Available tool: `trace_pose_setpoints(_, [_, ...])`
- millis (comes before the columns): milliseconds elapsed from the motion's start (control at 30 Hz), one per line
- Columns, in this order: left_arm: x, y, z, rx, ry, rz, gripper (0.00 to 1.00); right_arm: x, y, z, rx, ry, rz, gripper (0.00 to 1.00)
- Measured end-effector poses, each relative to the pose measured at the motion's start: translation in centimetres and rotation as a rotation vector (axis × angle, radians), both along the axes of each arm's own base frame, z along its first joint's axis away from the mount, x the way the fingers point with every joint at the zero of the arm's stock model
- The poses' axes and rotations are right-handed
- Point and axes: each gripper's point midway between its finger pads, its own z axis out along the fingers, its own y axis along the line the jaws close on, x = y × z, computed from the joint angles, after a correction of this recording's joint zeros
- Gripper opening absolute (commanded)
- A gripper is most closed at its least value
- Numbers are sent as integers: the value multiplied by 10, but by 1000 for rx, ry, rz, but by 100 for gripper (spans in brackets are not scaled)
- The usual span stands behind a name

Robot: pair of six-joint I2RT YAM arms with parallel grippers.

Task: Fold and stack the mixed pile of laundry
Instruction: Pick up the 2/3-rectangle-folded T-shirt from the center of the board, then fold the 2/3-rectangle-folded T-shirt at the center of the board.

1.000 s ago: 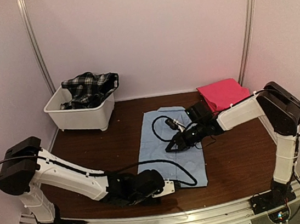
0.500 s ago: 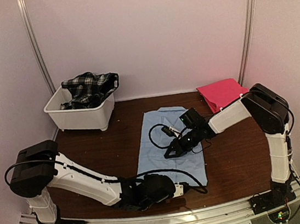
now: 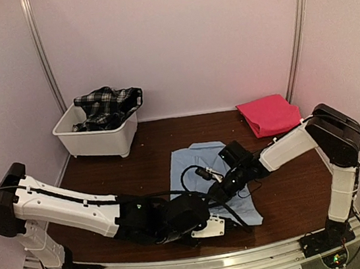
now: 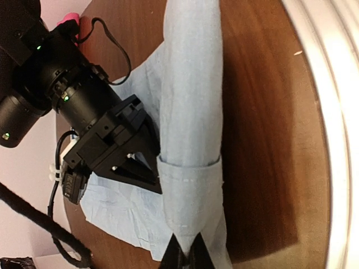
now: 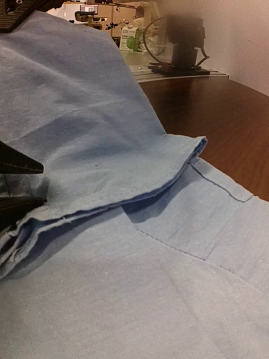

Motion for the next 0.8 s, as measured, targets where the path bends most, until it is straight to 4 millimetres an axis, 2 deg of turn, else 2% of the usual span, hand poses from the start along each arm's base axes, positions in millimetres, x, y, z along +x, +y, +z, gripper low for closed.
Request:
trace_pose_setpoints(67, [-14, -1, 12, -8, 69, -29, 0, -13, -3, 11, 2, 19, 19, 34])
trace_pose_setpoints(100, [-22, 0, 18, -9, 106, -45, 0, -13, -4, 20, 11, 13, 18, 37])
trace_pose_setpoints(200, [-37, 0, 34, -10, 198, -79, 0, 6, -7, 51, 52, -30, -12, 40])
trace_pose_setpoints(333, [-40, -5, 50, -17, 310, -100, 0, 63, -17, 91, 122, -122, -105, 47])
trace_pose_setpoints(433, [-24, -8, 56, -32, 380, -82, 0, 104, -35, 106, 148, -167, -193, 48])
trace_pose_setpoints(533, [1, -12, 56, -34, 417, -49, 0, 141, -54, 104, 132, -191, -274, 49])
trace_pose_setpoints(633, [27, -19, 53, -23, 428, -31, 0, 163, -64, 88, 88, -190, -319, 48])
trace_pose_setpoints(700, [40, -27, 51, -14, 430, -32, 0, 171, -66, 70, 53, -172, -329, 47])
trace_pose_setpoints(800, [61, -41, 47, -3, 412, -43, 0, 170, -66, 39, 10, -121, -322, 45])
